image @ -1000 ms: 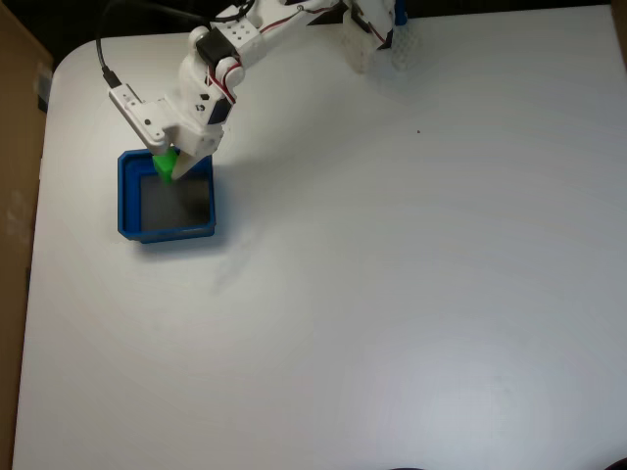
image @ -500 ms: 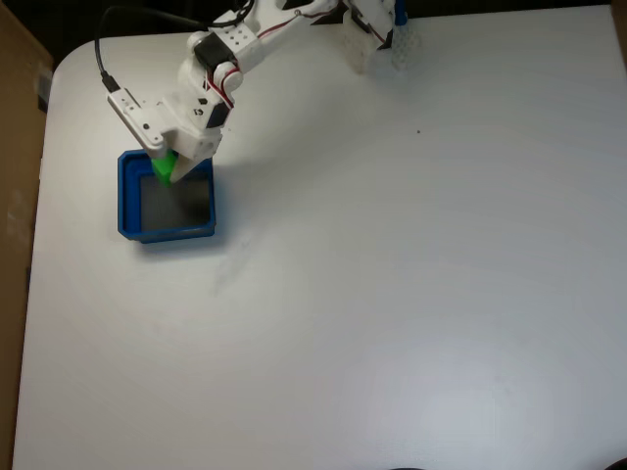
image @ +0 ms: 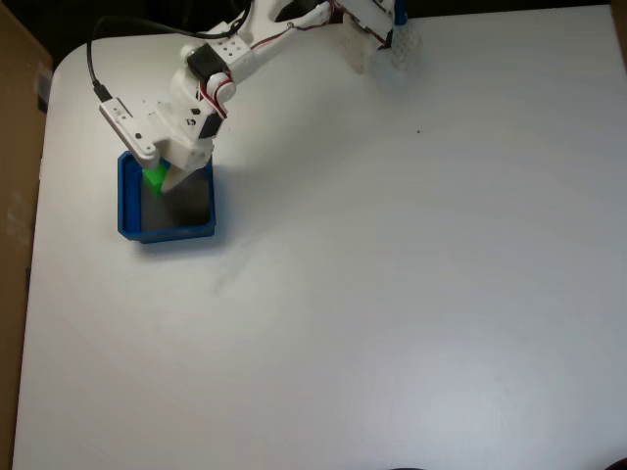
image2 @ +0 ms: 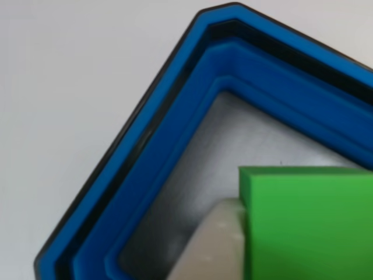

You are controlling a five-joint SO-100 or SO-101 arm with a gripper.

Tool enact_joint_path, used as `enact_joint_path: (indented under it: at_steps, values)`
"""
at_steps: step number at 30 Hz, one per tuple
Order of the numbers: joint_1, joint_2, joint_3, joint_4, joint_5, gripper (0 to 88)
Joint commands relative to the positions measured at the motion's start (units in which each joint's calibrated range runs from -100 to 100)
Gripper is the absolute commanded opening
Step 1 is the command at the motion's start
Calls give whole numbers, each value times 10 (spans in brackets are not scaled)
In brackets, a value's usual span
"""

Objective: Pick up green cube and drop it in the blue box

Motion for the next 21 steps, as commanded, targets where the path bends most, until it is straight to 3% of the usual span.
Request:
enact_joint_path:
  at_steps: [1, 21]
  values:
    - [-10, -8, -40, -2, 0, 23]
    - [-12, 20, -40, -5, 0, 24]
